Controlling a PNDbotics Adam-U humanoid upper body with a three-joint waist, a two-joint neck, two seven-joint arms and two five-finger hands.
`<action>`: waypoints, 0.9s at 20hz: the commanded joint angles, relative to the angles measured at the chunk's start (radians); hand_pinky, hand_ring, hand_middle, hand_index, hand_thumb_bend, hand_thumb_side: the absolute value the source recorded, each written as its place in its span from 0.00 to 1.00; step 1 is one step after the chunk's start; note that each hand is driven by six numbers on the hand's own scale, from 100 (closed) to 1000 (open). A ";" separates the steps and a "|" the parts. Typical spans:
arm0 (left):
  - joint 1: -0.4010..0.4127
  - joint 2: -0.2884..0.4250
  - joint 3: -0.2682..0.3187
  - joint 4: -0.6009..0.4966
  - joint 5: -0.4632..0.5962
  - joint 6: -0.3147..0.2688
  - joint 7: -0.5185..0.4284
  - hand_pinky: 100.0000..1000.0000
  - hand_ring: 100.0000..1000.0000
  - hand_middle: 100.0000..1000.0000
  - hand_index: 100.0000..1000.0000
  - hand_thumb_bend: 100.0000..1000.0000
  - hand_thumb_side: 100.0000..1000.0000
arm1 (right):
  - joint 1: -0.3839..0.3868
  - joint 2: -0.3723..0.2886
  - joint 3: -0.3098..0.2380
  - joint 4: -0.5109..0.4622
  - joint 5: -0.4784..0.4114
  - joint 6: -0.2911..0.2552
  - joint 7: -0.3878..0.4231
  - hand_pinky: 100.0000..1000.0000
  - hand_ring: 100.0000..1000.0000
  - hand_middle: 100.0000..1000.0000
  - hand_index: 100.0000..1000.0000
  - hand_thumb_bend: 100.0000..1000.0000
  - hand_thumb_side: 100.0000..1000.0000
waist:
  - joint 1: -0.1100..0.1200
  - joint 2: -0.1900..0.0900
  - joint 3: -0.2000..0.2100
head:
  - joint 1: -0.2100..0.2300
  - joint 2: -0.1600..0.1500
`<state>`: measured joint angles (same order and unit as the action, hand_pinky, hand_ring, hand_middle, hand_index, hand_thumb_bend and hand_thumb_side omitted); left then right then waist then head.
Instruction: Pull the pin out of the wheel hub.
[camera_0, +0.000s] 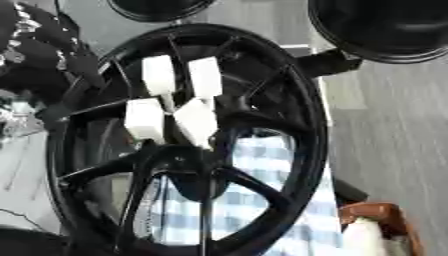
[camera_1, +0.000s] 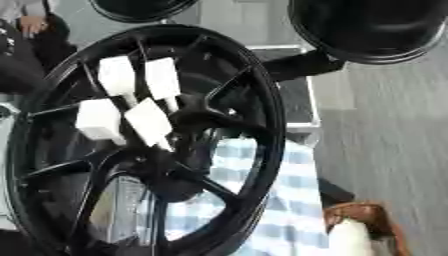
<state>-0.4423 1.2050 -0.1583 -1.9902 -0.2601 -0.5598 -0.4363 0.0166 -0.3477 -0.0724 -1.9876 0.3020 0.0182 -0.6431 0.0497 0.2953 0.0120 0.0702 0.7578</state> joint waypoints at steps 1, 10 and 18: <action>-0.024 0.035 0.001 -0.010 -0.005 0.010 0.002 0.74 0.67 0.64 0.83 0.04 0.32 | -0.008 -0.015 0.000 -0.012 -0.007 -0.001 0.002 0.67 0.50 0.37 0.73 0.00 0.45 | 0.000 -0.018 -0.002 | 0.005 -0.012; -0.114 0.003 -0.036 0.010 0.004 0.050 -0.077 0.77 0.71 0.68 0.86 0.08 0.32 | -0.009 -0.013 0.004 -0.012 -0.011 0.001 0.007 0.67 0.50 0.37 0.73 0.00 0.46 | 0.002 -0.014 -0.014 | 0.012 -0.016; -0.208 -0.033 -0.120 0.112 0.055 0.188 -0.059 0.79 0.71 0.67 0.84 0.00 0.52 | -0.011 -0.012 0.008 -0.012 -0.015 0.006 0.012 0.67 0.50 0.37 0.73 0.00 0.48 | 0.009 -0.012 -0.017 | 0.016 -0.011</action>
<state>-0.6351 1.1536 -0.2777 -1.8894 -0.2190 -0.3955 -0.4982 0.0093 -0.3477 -0.0613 -1.9876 0.2962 0.0255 -0.6346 0.0596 0.2971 -0.0057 0.0834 0.7539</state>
